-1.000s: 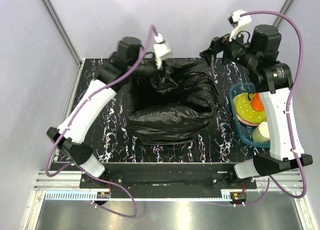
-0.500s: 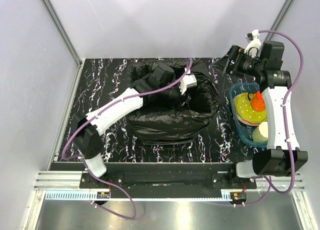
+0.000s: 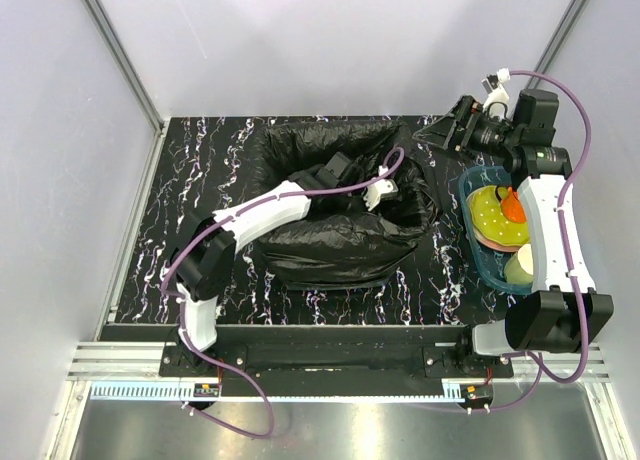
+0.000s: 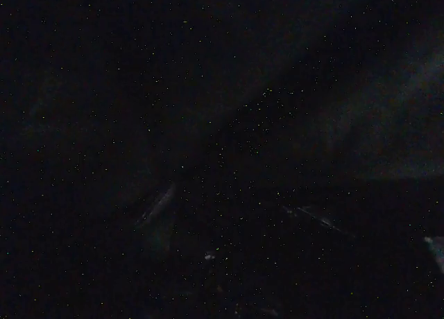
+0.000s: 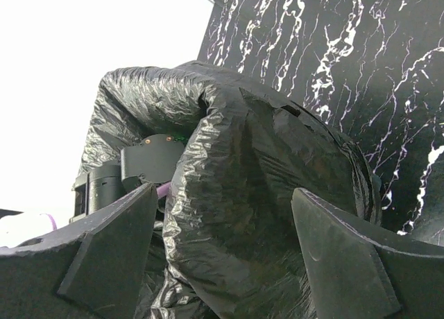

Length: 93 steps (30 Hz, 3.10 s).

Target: Put the trash bags into the trash bin

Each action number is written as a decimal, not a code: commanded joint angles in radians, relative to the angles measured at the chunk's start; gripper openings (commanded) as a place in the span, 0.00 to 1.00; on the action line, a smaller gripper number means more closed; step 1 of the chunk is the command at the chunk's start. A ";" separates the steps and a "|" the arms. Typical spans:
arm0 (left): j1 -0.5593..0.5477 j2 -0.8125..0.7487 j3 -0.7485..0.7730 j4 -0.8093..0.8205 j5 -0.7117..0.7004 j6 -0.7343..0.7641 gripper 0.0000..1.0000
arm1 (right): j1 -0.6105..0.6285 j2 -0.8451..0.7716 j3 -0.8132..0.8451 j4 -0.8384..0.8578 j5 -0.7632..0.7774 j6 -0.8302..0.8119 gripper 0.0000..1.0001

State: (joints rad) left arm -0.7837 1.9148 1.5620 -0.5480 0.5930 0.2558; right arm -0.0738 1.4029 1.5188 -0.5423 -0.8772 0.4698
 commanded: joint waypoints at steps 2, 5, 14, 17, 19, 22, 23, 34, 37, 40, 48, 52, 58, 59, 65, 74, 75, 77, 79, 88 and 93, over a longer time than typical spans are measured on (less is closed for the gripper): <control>-0.003 0.042 0.030 -0.101 -0.042 0.057 0.55 | 0.002 -0.010 -0.009 0.059 -0.055 0.017 0.87; -0.003 0.081 0.056 -0.179 -0.055 0.080 0.55 | 0.002 -0.004 -0.014 0.061 -0.063 0.010 0.87; -0.005 0.223 0.202 -0.414 -0.130 0.140 0.57 | 0.003 0.005 -0.031 0.088 -0.089 0.016 0.86; -0.005 0.251 0.211 -0.457 -0.148 0.151 0.58 | 0.003 0.007 -0.040 0.093 -0.094 0.021 0.86; -0.005 0.265 0.213 -0.477 -0.163 0.157 0.58 | 0.003 0.010 -0.042 0.094 -0.097 0.018 0.85; -0.005 0.283 0.208 -0.504 -0.193 0.165 0.58 | 0.006 0.016 -0.039 0.096 -0.104 0.018 0.85; -0.003 0.288 0.207 -0.518 -0.200 0.166 0.58 | 0.008 0.015 -0.039 0.097 -0.106 0.018 0.85; -0.003 0.277 0.219 -0.627 -0.272 0.194 0.57 | 0.042 0.021 -0.034 0.097 -0.092 -0.008 0.83; -0.003 0.248 0.240 -0.627 -0.289 0.197 0.59 | 0.066 0.022 -0.016 0.059 -0.054 -0.060 0.81; -0.005 0.211 0.276 -0.624 -0.277 0.200 0.63 | 0.095 0.030 0.010 0.001 0.003 -0.129 0.77; -0.005 0.116 0.386 -0.619 -0.279 0.217 0.63 | 0.121 0.056 0.046 -0.053 0.106 -0.191 0.44; -0.003 0.064 0.362 -0.592 -0.248 0.246 0.64 | 0.140 0.050 0.055 -0.051 0.130 -0.215 0.44; -0.003 -0.017 0.328 -0.550 -0.249 0.247 0.63 | 0.152 0.048 0.061 -0.068 0.156 -0.241 0.43; -0.005 -0.031 0.320 -0.543 -0.245 0.252 0.63 | 0.154 0.048 0.061 -0.067 0.162 -0.243 0.43; 0.006 -0.149 0.314 -0.477 -0.193 0.299 0.65 | 0.167 0.034 0.047 -0.050 0.188 -0.253 0.42; 0.072 -0.278 0.359 -0.389 -0.053 0.266 0.71 | 0.175 0.013 0.040 -0.058 0.214 -0.266 0.48; 0.078 -0.287 0.374 -0.383 -0.036 0.248 0.71 | 0.177 0.011 0.041 -0.070 0.219 -0.267 0.49; 0.104 -0.307 0.383 -0.357 0.001 0.220 0.72 | 0.177 0.007 0.052 -0.080 0.228 -0.275 0.54; 0.126 -0.342 0.380 -0.343 0.042 0.192 0.73 | 0.177 -0.005 0.060 -0.091 0.234 -0.287 0.62; 0.240 -0.482 0.273 -0.184 0.080 0.010 0.74 | 0.177 -0.035 0.110 -0.099 0.241 -0.379 0.79; 0.313 -0.563 0.221 -0.072 0.356 -0.047 0.52 | 0.177 -0.028 0.165 -0.120 0.267 -0.422 0.81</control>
State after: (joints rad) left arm -0.4988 1.4273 1.7924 -0.7597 0.6930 0.2905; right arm 0.0937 1.4071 1.6108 -0.6590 -0.6376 0.1120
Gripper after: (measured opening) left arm 0.617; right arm 0.802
